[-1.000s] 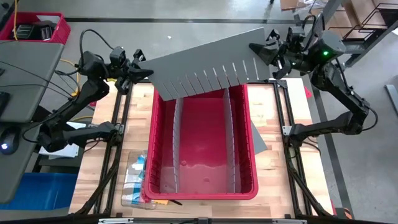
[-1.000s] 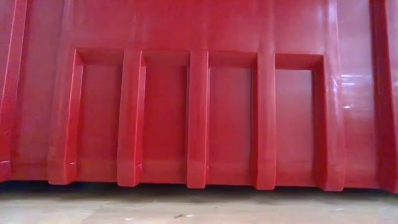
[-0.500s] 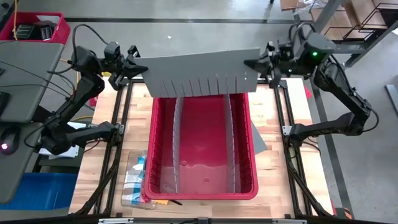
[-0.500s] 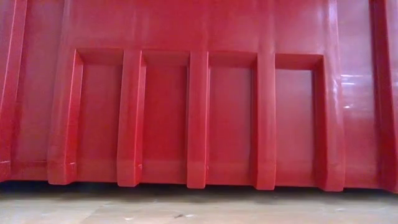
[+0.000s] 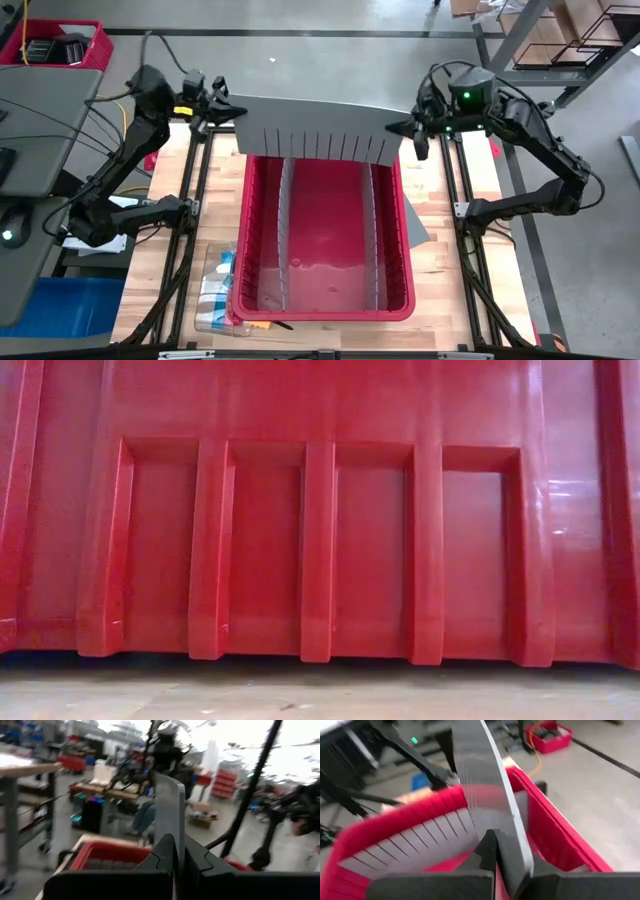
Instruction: Sort Items/Unsort Items
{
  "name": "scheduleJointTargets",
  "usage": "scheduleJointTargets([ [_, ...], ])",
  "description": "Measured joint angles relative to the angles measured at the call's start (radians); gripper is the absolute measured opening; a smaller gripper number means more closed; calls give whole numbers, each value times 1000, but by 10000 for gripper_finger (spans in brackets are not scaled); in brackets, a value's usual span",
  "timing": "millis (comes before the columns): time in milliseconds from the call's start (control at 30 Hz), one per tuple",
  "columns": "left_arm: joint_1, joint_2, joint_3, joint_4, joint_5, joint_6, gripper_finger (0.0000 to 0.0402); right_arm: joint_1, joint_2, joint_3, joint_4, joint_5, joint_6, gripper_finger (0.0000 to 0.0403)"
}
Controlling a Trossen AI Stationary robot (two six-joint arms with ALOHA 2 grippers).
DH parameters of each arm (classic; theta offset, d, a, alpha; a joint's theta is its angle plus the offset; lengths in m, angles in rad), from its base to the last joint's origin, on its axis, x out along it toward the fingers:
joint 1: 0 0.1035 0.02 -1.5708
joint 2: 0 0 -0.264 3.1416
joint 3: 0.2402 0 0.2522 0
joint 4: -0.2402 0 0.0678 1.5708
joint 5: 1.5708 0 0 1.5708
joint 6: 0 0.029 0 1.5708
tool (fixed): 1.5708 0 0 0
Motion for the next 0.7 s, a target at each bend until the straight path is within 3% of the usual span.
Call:
scheduleJointTargets([
  [167,-21,1,0,-247,-155,276,1,0,10,0,-46,84,-38,0],
  [233,-28,7,0,-296,-172,341,1,-1,26,0,-41,104,-63,0],
  [700,-65,22,0,-422,-248,466,1,7,138,0,-121,143,-160,0],
])
